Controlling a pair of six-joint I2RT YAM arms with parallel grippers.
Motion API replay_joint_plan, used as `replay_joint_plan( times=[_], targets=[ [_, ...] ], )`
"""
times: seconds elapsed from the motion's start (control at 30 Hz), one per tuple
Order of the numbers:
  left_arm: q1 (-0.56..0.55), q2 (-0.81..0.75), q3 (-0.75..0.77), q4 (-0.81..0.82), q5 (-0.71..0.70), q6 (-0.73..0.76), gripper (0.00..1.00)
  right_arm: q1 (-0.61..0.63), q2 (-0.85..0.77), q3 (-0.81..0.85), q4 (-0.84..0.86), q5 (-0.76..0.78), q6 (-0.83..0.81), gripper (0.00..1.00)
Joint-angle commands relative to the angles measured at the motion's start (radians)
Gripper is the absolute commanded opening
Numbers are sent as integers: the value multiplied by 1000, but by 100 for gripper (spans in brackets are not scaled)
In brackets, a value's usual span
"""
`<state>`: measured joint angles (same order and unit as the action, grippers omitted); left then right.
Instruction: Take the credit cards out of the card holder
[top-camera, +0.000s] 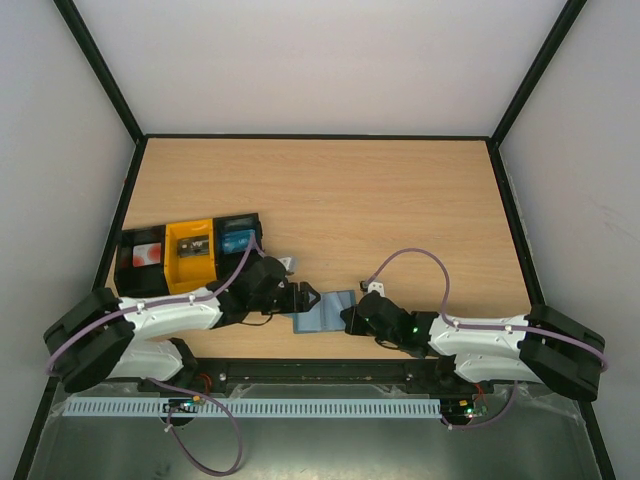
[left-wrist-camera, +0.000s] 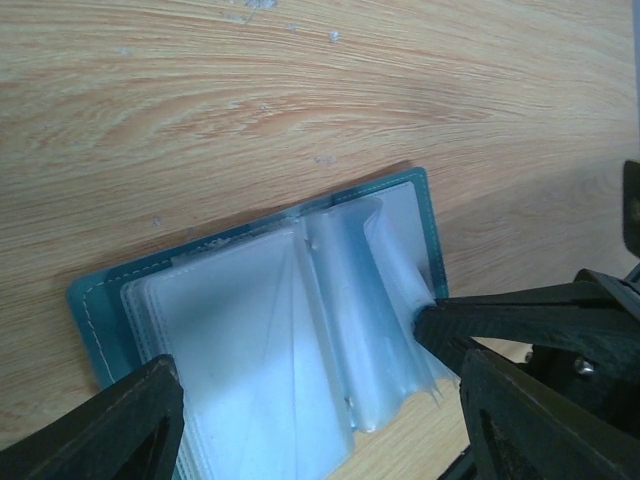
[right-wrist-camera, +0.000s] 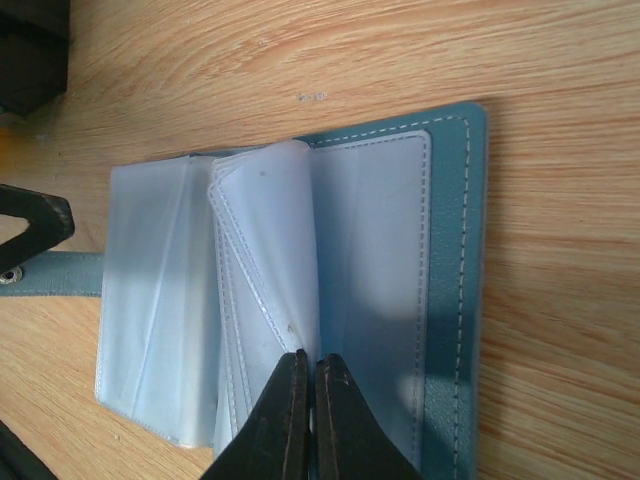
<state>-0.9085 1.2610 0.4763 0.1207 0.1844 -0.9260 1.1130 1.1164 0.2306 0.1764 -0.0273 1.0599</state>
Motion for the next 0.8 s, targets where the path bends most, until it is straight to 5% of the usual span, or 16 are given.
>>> replay_joint_plan(
  times=[0.0,0.77],
  targets=[
    [2,29,18,39,-14,11,78,2,0,-18,4,5,9,2],
    [2,59,-47,116,-16,-40,82,2,4,-31,10,14,0,2]
  ],
)
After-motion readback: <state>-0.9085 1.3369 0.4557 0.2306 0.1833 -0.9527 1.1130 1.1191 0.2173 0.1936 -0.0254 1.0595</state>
